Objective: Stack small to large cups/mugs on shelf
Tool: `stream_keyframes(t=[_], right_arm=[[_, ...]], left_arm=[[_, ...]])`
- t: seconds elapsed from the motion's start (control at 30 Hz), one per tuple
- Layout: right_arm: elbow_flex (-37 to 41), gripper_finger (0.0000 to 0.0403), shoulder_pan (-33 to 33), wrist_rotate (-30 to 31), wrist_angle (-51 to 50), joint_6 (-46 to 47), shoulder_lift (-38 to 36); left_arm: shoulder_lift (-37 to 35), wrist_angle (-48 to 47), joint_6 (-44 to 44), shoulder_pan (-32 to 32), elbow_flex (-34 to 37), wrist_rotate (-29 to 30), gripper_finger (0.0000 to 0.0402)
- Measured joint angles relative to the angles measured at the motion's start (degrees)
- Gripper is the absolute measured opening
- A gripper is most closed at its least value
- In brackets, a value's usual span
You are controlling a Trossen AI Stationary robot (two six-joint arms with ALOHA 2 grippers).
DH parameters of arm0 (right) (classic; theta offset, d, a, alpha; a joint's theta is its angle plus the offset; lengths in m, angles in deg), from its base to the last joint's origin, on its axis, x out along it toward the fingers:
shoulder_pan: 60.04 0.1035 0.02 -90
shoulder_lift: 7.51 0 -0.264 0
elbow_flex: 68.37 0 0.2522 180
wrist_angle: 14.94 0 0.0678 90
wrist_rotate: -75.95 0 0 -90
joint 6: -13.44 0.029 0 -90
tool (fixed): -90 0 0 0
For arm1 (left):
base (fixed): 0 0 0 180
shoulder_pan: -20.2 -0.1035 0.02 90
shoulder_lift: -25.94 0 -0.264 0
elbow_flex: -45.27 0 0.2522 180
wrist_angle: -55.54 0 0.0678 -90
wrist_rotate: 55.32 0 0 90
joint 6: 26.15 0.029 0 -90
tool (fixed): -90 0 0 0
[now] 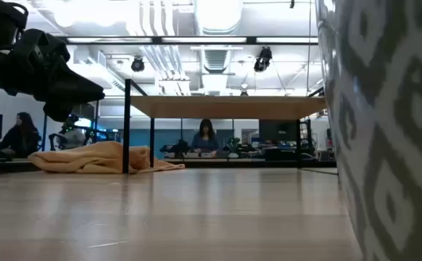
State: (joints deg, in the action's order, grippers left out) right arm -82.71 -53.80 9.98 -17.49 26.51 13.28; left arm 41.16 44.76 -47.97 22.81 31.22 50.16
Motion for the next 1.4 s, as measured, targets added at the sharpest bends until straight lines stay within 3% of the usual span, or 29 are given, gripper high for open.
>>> stream_keyframes(t=[1.4], right_arm=[[0.0,0.0069,0.0,0.0,-0.01,0.01,-0.01]], left_arm=[[0.02,0.0,0.0,0.02,0.0,0.0,0.0067]])
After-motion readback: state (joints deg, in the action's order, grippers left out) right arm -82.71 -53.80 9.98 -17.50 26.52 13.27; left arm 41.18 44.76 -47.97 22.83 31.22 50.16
